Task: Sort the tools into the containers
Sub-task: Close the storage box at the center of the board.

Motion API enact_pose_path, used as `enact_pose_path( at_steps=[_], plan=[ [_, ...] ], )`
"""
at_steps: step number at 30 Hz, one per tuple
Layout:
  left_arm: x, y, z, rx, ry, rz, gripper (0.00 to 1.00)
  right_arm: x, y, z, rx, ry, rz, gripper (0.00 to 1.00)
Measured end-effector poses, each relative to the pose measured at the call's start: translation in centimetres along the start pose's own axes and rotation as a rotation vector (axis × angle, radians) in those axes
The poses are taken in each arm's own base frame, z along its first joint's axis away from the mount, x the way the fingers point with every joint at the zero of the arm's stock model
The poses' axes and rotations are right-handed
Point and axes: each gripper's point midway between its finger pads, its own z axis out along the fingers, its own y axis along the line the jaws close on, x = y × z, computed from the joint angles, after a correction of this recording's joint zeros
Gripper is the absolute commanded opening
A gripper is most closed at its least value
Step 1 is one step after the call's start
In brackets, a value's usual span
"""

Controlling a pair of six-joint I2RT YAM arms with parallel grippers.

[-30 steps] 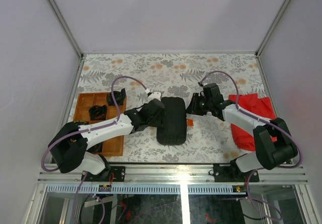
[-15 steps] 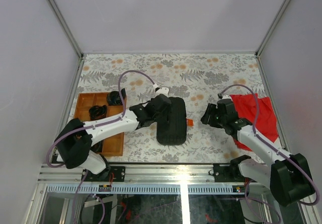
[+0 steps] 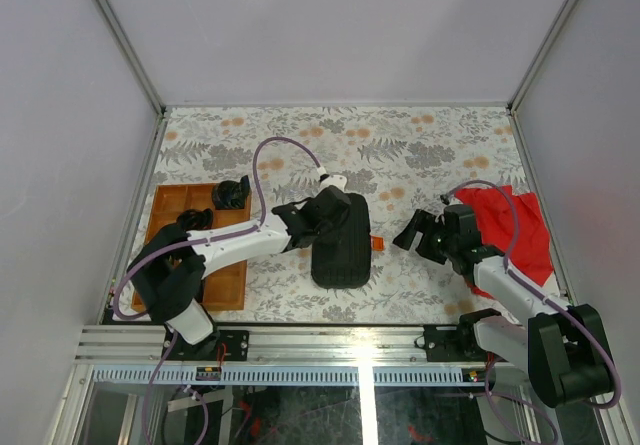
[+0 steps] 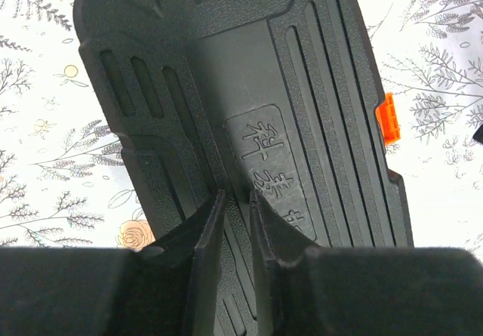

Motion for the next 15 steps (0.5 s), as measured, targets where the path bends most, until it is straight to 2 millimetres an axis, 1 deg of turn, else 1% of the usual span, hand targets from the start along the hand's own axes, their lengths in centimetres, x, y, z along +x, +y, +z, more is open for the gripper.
enact_pose_path(
  at_steps=[2, 6, 9, 13, 15],
  plan=[
    [0.0, 0.1, 0.0, -0.007, -0.001, 0.0, 0.1, 0.3, 0.0, 0.1, -0.012, 0.003, 0.012, 0.93],
    [-0.1, 0.2, 0.0, -0.019, -0.001, 0.003, 0.07, 0.8, 0.0, 0.3, -0.031, 0.001, 0.043, 1.0],
    [-0.3, 0.2, 0.2, -0.025, -0.003, 0.004, 0.0, 0.8, 0.4, 0.4, -0.059, -0.012, 0.063, 0.99],
    [-0.5, -0.4, 0.4, -0.01, -0.002, 0.004, 0.0, 0.9, 0.8, 0.4, -0.09, -0.016, 0.087, 1.0],
    [-0.4, -0.8, 0.6, 0.002, 0.002, 0.008, 0.0, 1.0, 1.1, 0.4, -0.107, -0.013, 0.098, 0.97]
  ],
)
